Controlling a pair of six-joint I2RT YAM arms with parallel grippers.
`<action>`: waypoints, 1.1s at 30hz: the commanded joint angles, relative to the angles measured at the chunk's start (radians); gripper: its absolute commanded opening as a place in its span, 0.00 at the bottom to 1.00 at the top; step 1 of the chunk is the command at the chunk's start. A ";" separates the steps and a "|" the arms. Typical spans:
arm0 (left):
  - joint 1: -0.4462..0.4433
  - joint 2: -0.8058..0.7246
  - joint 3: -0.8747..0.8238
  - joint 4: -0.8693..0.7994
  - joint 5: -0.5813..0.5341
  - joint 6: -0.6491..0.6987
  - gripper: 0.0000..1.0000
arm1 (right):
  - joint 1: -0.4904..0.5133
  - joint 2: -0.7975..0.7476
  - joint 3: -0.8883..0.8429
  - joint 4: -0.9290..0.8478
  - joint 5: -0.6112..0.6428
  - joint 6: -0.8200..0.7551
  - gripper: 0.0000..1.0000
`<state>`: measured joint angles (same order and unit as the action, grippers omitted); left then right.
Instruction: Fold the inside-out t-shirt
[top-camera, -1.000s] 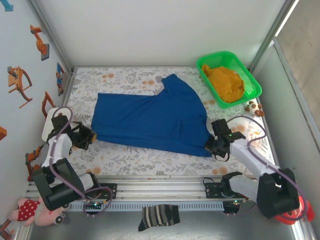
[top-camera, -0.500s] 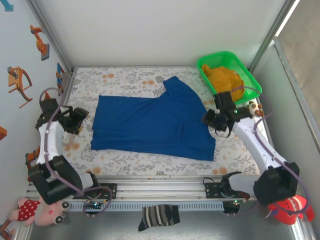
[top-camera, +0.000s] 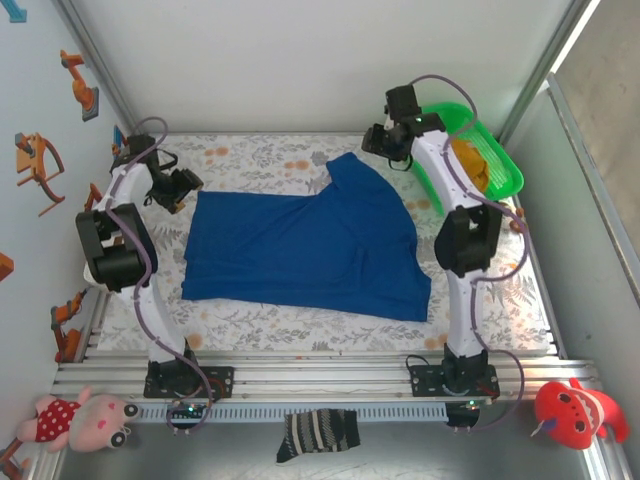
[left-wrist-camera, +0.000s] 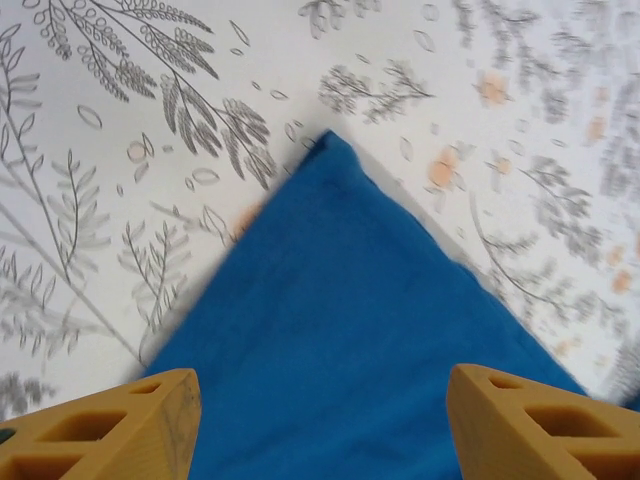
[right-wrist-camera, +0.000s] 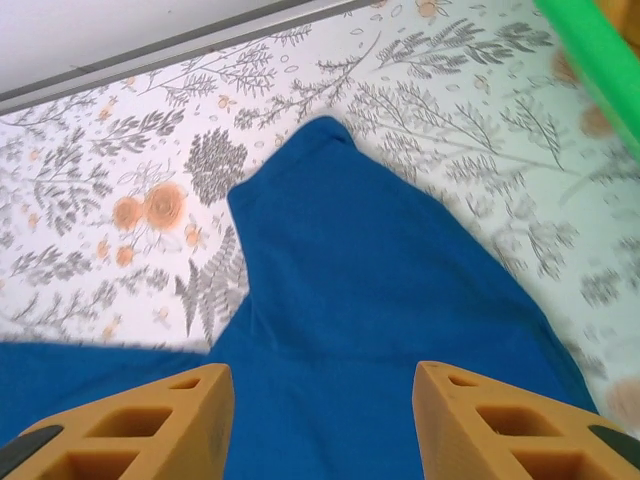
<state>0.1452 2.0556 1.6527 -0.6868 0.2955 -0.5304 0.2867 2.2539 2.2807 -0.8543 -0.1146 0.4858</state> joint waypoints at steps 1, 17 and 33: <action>-0.007 0.084 0.107 -0.081 -0.045 0.049 0.65 | -0.004 0.118 0.164 -0.070 0.001 -0.051 0.51; -0.050 0.171 0.081 -0.037 0.028 0.065 0.00 | -0.010 0.470 0.345 0.224 0.003 -0.064 0.54; -0.047 0.127 0.021 0.017 0.084 0.026 0.00 | -0.037 0.569 0.335 0.260 -0.166 -0.010 0.41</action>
<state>0.0948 2.2227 1.6787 -0.6674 0.3592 -0.4892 0.2443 2.7956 2.6175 -0.5892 -0.2150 0.4648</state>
